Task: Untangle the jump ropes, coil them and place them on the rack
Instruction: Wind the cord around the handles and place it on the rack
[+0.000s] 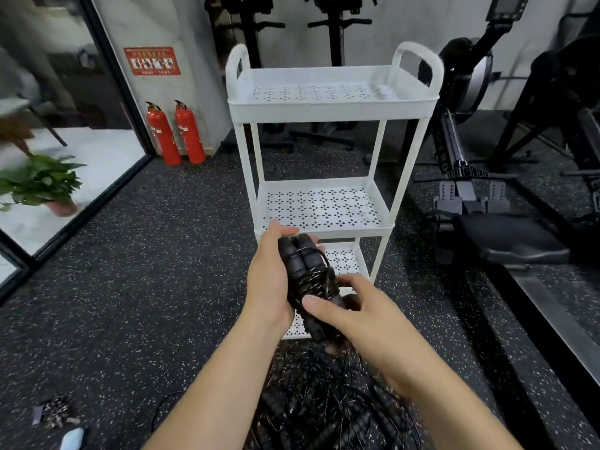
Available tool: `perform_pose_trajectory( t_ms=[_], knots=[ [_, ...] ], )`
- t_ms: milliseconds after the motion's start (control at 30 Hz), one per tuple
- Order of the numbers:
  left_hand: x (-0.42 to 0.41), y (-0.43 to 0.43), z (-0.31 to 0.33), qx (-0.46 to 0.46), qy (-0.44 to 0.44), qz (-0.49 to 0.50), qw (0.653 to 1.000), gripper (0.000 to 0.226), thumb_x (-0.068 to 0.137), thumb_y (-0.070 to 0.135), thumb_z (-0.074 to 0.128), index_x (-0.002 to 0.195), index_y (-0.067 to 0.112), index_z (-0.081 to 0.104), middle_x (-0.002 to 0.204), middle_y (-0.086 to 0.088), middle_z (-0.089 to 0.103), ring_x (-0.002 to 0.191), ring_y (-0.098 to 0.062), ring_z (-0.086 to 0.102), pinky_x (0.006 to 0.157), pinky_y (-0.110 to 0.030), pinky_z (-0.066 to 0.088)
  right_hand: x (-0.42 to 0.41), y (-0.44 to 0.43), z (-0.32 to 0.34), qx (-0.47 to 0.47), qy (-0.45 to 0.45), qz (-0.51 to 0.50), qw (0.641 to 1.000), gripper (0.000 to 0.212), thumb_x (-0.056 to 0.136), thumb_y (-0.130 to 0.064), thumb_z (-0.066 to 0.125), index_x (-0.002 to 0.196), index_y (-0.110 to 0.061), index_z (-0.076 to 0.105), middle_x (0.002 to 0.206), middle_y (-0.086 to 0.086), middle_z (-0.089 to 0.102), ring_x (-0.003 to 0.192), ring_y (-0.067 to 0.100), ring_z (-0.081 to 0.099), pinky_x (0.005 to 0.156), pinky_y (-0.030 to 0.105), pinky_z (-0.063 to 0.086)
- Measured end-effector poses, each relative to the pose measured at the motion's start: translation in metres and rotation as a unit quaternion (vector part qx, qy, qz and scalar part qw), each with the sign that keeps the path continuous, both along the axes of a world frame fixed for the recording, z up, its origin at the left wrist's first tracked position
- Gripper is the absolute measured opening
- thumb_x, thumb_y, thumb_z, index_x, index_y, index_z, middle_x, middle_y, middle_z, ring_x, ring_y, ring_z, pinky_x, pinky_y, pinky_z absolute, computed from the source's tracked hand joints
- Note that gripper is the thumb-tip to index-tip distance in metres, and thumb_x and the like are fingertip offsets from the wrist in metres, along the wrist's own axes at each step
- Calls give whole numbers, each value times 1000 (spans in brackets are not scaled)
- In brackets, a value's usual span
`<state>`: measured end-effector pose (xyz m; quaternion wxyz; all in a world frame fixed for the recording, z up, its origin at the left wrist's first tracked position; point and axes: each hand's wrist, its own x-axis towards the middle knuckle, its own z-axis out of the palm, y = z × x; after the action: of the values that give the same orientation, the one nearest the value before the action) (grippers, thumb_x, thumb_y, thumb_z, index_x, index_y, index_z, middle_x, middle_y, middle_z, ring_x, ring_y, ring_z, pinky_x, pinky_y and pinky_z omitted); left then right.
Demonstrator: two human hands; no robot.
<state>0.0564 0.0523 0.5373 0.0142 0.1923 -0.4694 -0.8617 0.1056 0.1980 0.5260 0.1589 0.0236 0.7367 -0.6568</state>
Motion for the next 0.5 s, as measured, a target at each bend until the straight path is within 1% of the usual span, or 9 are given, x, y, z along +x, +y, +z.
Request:
perform_pose_trajectory(
  t_ms=[67, 133, 200, 267, 333, 400, 433, 467, 500],
  knots=[
    [-11, -2, 22, -40, 6, -12, 999, 46, 105, 57, 56, 111, 14, 72, 112, -20, 79, 89, -29, 74, 93, -53, 61, -13, -4, 18, -10, 13, -5, 1000, 55, 81, -41, 94, 125, -25, 64, 94, 5, 79, 82, 26, 81, 70, 40, 64],
    [-27, -8, 51, -69, 11, -24, 997, 56, 102, 67, 54, 113, 16, 75, 104, -16, 80, 87, -27, 76, 92, -52, 64, -30, -7, 43, -44, 22, -13, 999, 56, 83, -33, 94, 126, -17, 63, 95, 9, 82, 82, 28, 81, 69, 37, 61],
    [-45, -14, 79, -99, 13, -47, 994, 65, 98, 77, 52, 121, 21, 74, 104, -9, 81, 93, -27, 79, 95, -52, 63, -51, -8, 73, -68, 35, -23, 997, 58, 83, -34, 93, 127, -14, 63, 97, 11, 83, 83, 28, 80, 71, 36, 60],
    [-63, -23, 108, -150, 22, -99, 983, 75, 94, 85, 47, 133, 25, 68, 113, -7, 81, 104, -28, 79, 99, -53, 61, -73, -10, 110, -77, 66, -36, 994, 57, 83, -35, 93, 126, -12, 65, 99, 12, 83, 81, 25, 79, 71, 35, 60],
    [-75, -32, 142, -197, 45, -145, 969, 76, 95, 86, 42, 137, 26, 65, 116, -7, 81, 106, -28, 79, 96, -51, 62, -94, -12, 147, -71, 103, -46, 991, 56, 80, -35, 95, 123, -12, 68, 104, 12, 82, 82, 23, 79, 69, 34, 61],
    [-78, -43, 179, -270, 58, -165, 947, 67, 100, 80, 40, 129, 26, 68, 109, -5, 82, 95, -23, 81, 88, -43, 63, -110, -15, 182, -49, 139, -41, 988, 55, 77, -35, 97, 120, -13, 70, 105, 11, 82, 84, 23, 81, 69, 34, 62],
    [-78, -48, 198, -310, 65, -165, 934, 62, 102, 76, 42, 124, 24, 69, 103, -5, 83, 85, -20, 80, 78, -37, 61, -118, -17, 199, -39, 153, -36, 987, 54, 77, -34, 97, 120, -13, 69, 104, 11, 82, 85, 23, 82, 68, 34, 63],
    [-79, -52, 213, -349, 71, -164, 920, 59, 104, 72, 46, 120, 20, 69, 98, -7, 83, 74, -19, 77, 66, -32, 55, -125, -18, 212, -27, 165, -29, 985, 54, 79, -35, 96, 121, -13, 69, 104, 11, 82, 86, 23, 82, 68, 34, 63],
    [-83, -57, 224, -380, 77, -163, 907, 57, 104, 68, 50, 118, 16, 69, 95, -9, 82, 68, -19, 74, 58, -30, 48, -131, -20, 223, -13, 174, -20, 984, 55, 80, -36, 95, 123, -13, 69, 105, 11, 82, 86, 23, 82, 68, 34, 64]
  ],
)
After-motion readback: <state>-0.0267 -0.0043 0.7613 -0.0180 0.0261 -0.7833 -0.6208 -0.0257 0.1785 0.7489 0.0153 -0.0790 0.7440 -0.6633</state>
